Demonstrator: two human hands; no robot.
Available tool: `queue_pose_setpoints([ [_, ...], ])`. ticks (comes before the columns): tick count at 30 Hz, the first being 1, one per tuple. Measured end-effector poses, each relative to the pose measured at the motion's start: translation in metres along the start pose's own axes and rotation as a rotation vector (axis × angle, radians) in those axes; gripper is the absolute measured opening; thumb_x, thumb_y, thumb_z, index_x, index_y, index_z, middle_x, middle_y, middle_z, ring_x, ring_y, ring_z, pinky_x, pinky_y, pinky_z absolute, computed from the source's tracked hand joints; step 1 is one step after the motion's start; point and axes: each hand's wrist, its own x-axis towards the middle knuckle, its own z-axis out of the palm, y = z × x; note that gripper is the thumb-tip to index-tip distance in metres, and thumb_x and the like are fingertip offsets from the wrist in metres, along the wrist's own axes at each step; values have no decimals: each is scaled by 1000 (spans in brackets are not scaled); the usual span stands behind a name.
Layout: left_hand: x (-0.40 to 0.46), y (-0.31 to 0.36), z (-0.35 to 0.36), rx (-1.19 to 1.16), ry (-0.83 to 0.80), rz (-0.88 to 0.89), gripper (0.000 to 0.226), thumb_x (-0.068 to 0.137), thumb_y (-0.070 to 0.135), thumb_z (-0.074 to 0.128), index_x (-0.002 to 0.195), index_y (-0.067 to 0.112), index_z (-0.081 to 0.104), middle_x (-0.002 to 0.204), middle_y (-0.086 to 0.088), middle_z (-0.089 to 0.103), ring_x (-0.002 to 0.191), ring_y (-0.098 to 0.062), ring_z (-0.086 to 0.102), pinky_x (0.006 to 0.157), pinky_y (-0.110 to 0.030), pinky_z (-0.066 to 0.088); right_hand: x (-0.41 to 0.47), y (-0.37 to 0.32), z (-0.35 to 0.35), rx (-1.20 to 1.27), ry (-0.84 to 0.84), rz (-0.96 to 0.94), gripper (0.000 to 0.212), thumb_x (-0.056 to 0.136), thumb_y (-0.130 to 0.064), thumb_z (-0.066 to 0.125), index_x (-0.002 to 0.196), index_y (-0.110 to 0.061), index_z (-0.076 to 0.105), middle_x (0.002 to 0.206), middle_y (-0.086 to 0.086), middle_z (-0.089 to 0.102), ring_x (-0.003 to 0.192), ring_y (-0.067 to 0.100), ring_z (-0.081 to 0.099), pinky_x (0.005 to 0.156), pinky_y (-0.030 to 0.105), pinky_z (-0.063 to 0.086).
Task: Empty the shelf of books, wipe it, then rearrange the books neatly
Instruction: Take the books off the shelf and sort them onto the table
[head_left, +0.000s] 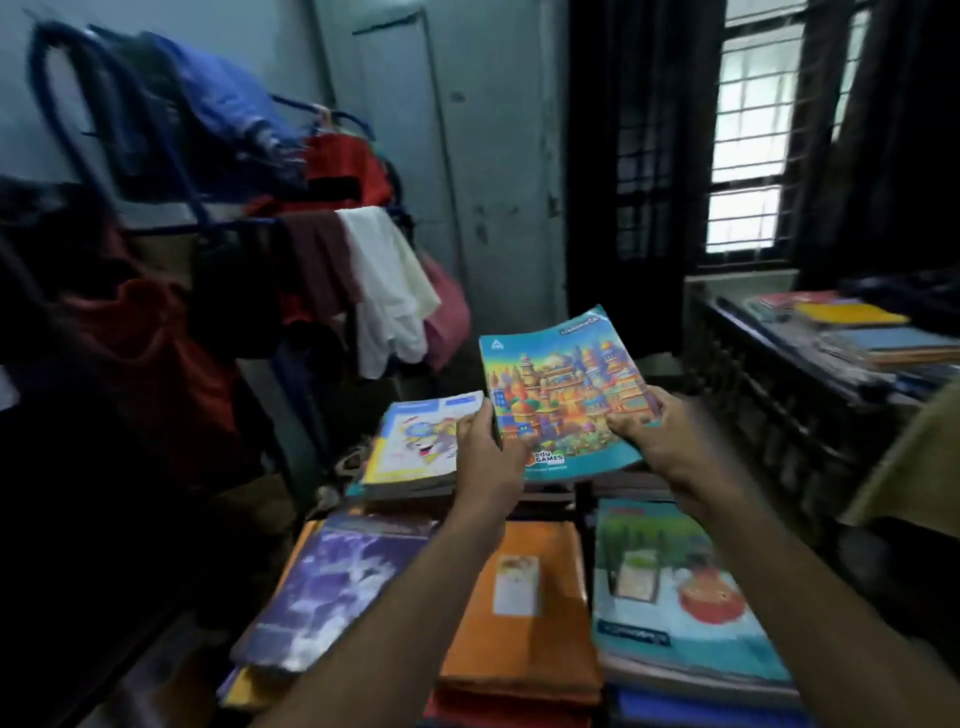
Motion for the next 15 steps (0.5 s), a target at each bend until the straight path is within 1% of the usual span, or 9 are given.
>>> queue_pose_setpoints([
  [2,20,-8,38,50,-82,-39,42,92,14,70,132,23,58,123,-1,47,108,-18,62,92,-39,57,20,12,-29,-85,66,25,25,88,-6,73,110,-12,65,102,12,74,89,28,72,77,45,59],
  [3,29,-12,57,88,-120,-55,42,94,16,69,134,22,57,123,-2,48,108,-19,62,93,-40,56,32,22,-43,-145,93,44,22,87,-7,74,107,-13,66,102,12,74,90,29,71,79,45,57],
  [5,39,-27,90,182,-219,-98,43,93,23,68,134,24,56,122,-2,55,110,-22,62,94,-40,55,53,41,-64,-341,118,118,20,86,-9,75,104,-12,68,104,14,73,94,30,69,82,40,53],
  [8,41,-54,124,311,-345,-197,54,78,36,77,127,25,55,120,-3,68,113,-25,65,95,-40,55,65,79,-79,-701,77,291,34,85,-29,74,114,-12,68,115,16,70,105,31,65,88,36,51],
  [10,43,-63,138,393,-320,-182,59,70,42,75,122,27,52,121,0,67,114,-25,62,98,-43,53,65,99,-85,-774,82,286,42,87,-40,69,120,-14,63,125,15,65,117,32,59,100,42,46],
  [12,44,-61,144,467,-259,-122,52,76,37,76,121,27,52,120,4,63,113,-23,53,98,-43,50,64,104,-86,-876,123,226,48,93,-41,61,132,-14,55,146,12,49,138,30,42,114,48,31],
  [13,44,-60,146,494,-230,-105,50,79,32,77,122,28,52,120,6,62,112,-22,51,97,-43,49,65,104,-87,-913,128,198,47,96,-37,56,136,-14,51,152,10,43,142,29,37,117,49,23],
  [14,44,-58,147,482,-211,-92,51,79,28,78,122,31,52,121,8,61,112,-20,53,96,-44,51,66,99,-86,-911,129,167,42,98,-32,53,135,-14,52,150,11,45,139,29,40,116,50,24],
  [15,45,-57,146,440,-203,-109,53,78,24,79,123,34,52,121,10,62,112,-18,58,95,-45,54,67,95,-83,-875,127,153,35,98,-27,52,130,-14,54,142,13,53,130,31,49,112,49,32],
])
